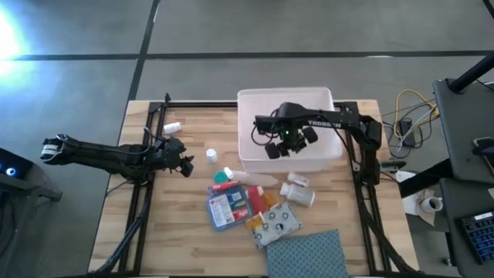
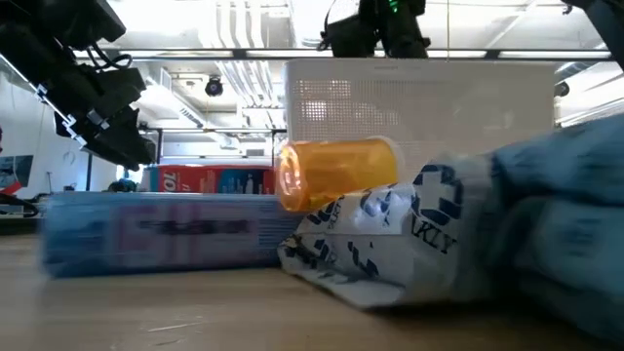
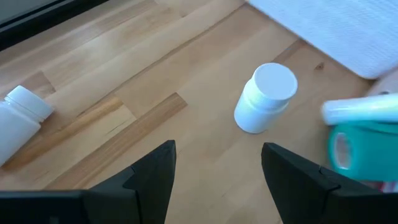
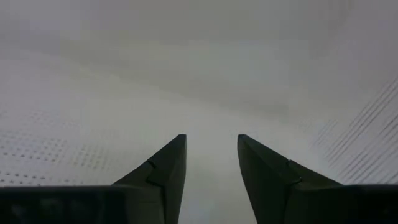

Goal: Pick & place medical supplies in basket/bin
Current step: Adjust the white bin

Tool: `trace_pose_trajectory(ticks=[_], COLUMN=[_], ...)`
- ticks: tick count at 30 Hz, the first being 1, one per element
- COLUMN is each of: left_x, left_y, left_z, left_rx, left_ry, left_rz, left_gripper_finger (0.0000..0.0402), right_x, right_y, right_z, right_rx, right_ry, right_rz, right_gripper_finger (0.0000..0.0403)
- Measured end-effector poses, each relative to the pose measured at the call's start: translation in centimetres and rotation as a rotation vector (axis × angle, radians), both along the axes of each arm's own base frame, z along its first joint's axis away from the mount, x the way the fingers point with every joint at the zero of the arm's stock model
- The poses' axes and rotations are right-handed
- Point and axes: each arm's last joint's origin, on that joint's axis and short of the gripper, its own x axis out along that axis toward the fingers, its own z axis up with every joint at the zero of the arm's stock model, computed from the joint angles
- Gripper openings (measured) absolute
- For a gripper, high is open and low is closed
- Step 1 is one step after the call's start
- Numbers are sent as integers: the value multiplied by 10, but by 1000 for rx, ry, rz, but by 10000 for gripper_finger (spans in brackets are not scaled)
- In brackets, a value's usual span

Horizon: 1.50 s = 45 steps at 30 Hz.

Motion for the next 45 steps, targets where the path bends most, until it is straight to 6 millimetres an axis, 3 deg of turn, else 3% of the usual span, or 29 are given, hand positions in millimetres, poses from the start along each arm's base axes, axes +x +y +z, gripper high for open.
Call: trace_pose_trajectory(ticks=[3,8,13,17,22,26,29,35,40,45], left_x=[0,0,1,3,4,4,4,4,4,4], left_y=[0,0,-1,-1,-1,-1,-1,-1,-1,-1], left_z=[-1,-1,0,1,1,1,1,1,1,1], left_rx=[0,0,-15,-25,-25,-25,-25,-25,-10,4], left_ry=[4,4,-18,-39,-47,-46,-47,-54,-41,-30], left_rz=[0,0,-12,-19,-20,-20,-20,-20,-38,-54], left_gripper_finger=[218,218,218,218,218,218,218,218,218,218], right_x=[1,-1,-5,-9,-12,-14,-15,-15,-23,-53], right_y=[5,0,1,18,49,80,102,133,159,178], right_z=[1,15,54,96,130,144,146,122,96,77], right_rx=[-30,-317,-572,-735,-684,-407,-117,152,227,168], right_ry=[2,12,-78,-173,-297,-480,-564,-450,-295,-147], right_rz=[11,21,67,238,508,567,470,309,218,57], right_gripper_finger=[135,135,135,134,134,134,134,134,134,134])
